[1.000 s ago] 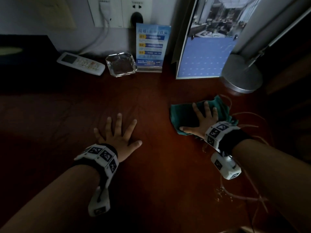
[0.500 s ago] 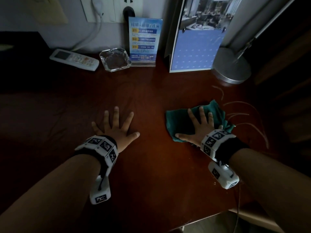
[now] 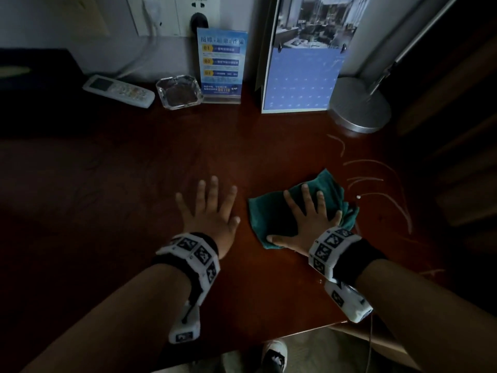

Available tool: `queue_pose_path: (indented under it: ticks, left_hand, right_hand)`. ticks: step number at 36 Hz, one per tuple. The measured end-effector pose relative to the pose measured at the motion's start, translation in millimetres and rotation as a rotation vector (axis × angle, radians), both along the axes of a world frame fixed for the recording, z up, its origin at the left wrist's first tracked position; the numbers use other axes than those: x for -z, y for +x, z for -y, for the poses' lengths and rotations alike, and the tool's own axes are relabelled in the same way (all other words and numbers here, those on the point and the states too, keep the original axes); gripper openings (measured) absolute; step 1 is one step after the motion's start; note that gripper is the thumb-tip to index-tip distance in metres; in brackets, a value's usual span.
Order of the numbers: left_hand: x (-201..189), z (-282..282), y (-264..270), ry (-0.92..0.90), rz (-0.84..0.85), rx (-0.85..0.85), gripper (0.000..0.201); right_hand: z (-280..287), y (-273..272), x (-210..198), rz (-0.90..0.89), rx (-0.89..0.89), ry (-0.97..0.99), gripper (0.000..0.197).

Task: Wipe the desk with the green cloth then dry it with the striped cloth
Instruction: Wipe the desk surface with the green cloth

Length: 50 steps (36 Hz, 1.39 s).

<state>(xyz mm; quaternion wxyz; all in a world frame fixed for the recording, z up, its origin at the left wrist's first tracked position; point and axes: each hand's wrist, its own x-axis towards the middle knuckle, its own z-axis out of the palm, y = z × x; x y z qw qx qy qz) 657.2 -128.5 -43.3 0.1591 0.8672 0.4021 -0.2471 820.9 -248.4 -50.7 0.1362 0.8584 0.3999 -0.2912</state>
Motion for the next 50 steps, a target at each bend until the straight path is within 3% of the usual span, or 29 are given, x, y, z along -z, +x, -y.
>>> queue_pose_path:
  ticks: [5,23,26,30,36,43,50]
  left_hand:
    - [20,29,8,-0.074,0.0,-0.075,0.059]
    - [26,26,11,-0.057,-0.001,-0.12,0.059]
    - [26,27,11,-0.057,0.008,-0.13,0.059]
    - [26,28,12,-0.042,0.009,-0.138,0.059]
    - [26,29,13,-0.021,0.002,-0.147,0.06]
    - [26,29,13,-0.027,0.005,-0.152,0.059]
    - [25,29,12,-0.037,-0.015,-0.145,0.059]
  right_hand:
    - [18,-3,3,0.018,-0.083,-0.002,0.108]
    - [86,20,-8,-0.003,-0.498,0.018,0.108]
    - [84,10,-11,0.002,-0.435,0.084,0.093]
    - [68,-18,-2,0.036,-0.133,0.195,0.074]
    - [63,-43,29,0.142,0.027,0.356,0.07]
    - [90,-24,46,0.168,-0.148,0.418,0.066]
    - [121,1,46,0.066,-0.331,0.446,0.064]
